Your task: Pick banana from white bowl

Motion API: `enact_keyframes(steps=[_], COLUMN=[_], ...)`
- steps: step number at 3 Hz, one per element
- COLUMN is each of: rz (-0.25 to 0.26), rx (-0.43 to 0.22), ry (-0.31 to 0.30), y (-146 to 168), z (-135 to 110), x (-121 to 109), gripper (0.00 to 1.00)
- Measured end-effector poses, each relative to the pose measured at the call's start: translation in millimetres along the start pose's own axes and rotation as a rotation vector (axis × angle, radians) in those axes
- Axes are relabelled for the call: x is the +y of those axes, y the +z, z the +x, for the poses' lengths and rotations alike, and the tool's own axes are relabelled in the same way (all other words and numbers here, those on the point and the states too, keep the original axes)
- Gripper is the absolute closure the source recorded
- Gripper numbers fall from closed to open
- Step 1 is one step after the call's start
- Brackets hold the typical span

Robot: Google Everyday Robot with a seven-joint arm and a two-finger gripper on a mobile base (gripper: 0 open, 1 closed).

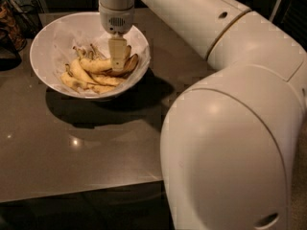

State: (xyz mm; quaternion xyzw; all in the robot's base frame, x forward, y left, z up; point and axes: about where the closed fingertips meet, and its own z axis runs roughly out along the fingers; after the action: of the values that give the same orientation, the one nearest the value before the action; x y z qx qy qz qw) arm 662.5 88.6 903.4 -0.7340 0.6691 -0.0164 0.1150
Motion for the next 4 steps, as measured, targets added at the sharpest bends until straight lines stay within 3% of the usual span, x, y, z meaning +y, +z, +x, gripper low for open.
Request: enact_keyframes(steps=[2, 4], rz=[-0.035, -0.032], rx=[0.002, 0.014], ry=[0.007, -0.003], y=[16, 26], z=[3, 2], x=[1, 0], gripper=[0.33, 0.75])
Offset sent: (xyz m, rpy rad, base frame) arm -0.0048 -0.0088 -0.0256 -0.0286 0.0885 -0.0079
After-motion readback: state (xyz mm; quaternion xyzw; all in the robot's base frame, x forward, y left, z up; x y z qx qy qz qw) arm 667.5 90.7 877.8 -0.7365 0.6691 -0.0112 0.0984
